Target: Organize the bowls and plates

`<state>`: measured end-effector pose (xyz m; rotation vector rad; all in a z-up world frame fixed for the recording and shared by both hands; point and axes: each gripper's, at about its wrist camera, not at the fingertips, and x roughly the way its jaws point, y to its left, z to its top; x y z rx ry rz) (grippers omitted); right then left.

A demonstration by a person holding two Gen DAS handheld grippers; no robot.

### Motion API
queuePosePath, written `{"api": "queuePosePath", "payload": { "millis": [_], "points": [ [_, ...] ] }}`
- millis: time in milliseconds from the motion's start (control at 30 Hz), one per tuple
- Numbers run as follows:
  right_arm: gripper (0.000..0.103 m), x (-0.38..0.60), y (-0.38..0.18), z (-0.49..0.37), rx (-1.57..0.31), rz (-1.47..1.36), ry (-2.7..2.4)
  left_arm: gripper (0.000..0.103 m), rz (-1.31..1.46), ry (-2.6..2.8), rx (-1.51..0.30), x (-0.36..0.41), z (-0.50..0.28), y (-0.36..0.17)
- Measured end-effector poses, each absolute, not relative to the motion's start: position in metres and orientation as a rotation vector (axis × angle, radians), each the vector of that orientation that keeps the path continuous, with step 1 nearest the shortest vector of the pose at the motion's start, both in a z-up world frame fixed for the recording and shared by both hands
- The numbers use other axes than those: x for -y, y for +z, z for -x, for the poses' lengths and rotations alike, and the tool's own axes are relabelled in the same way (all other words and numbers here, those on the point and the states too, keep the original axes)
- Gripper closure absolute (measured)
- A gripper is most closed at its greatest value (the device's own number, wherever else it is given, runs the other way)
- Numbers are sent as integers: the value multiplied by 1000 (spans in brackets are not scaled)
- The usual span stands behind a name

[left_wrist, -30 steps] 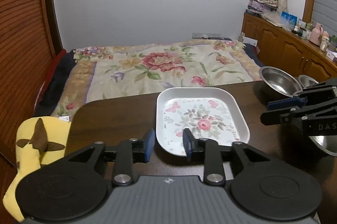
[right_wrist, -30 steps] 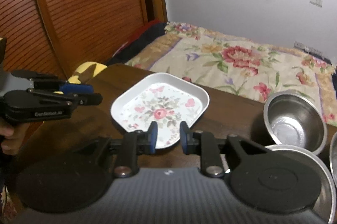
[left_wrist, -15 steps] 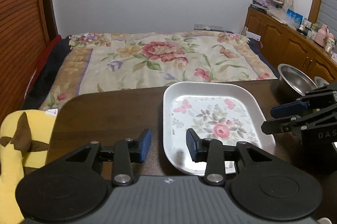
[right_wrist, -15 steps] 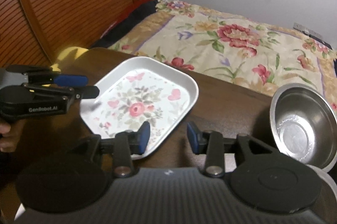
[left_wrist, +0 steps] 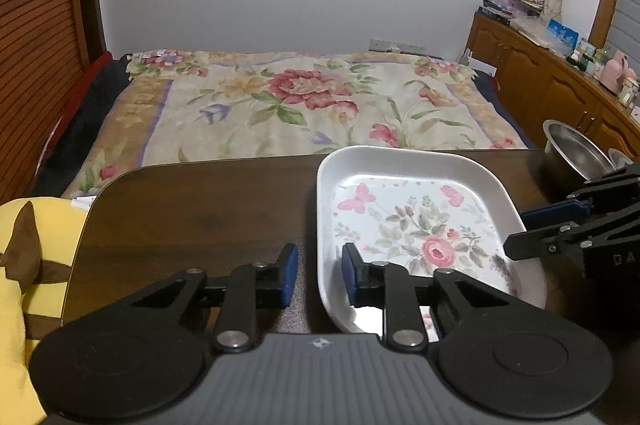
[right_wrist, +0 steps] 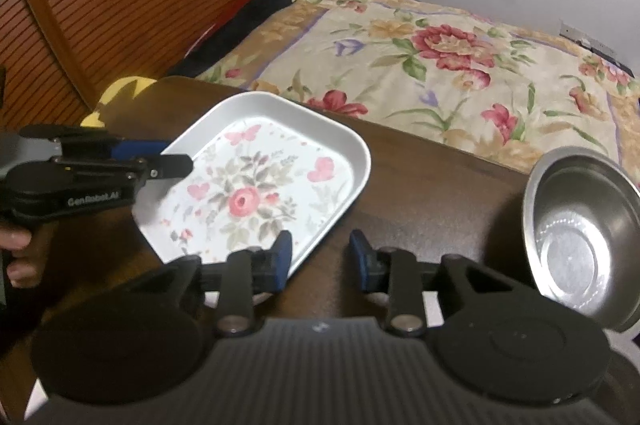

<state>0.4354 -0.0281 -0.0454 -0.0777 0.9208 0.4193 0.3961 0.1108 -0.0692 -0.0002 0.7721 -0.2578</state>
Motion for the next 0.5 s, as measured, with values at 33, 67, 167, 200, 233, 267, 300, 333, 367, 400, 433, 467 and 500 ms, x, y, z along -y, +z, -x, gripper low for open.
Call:
{"api": "queuePosePath", "payload": {
  "millis": [33,67,167,200,233,267,300,333,367,400,433,467,500],
  "points": [
    [71,28,-46,-436,-924,80,421,81,1,-260,-772,-110,-396,-70],
    [71,27,-46,-437,-928,84,425,82,1,-261,-772,-110,-396,-70],
    [74,26,-46,-440,-935,88,431,86,1,-263,-772,-110,-397,-70],
    [75,26,-46,-441,-938,89,434,89,1,-264,-772,-110,-396,-70],
    [79,26,-46,-441,-939,88,436,91,2,-265,-772,-110,-396,-71],
    [82,25,-46,-442,-944,86,443,94,3,-270,-772,-110,-396,-70],
    [82,25,-47,-442,-949,90,449,94,3,-275,-774,-109,-396,-70],
    [83,23,-47,-442,-952,99,453,94,1,-276,-775,-109,-395,-70],
    [83,22,-46,-442,-953,109,454,94,0,-277,-774,-109,-395,-70],
    [83,21,-47,-443,-954,116,455,94,3,-278,-774,-109,-395,-70],
    [83,20,-47,-443,-955,120,454,94,7,-280,-775,-109,-395,-71],
    [83,19,-48,-444,-957,124,452,94,10,-280,-775,-110,-394,-71],
    [83,19,-48,-444,-957,127,452,94,10,-279,-774,-110,-394,-71]
  ]
}}
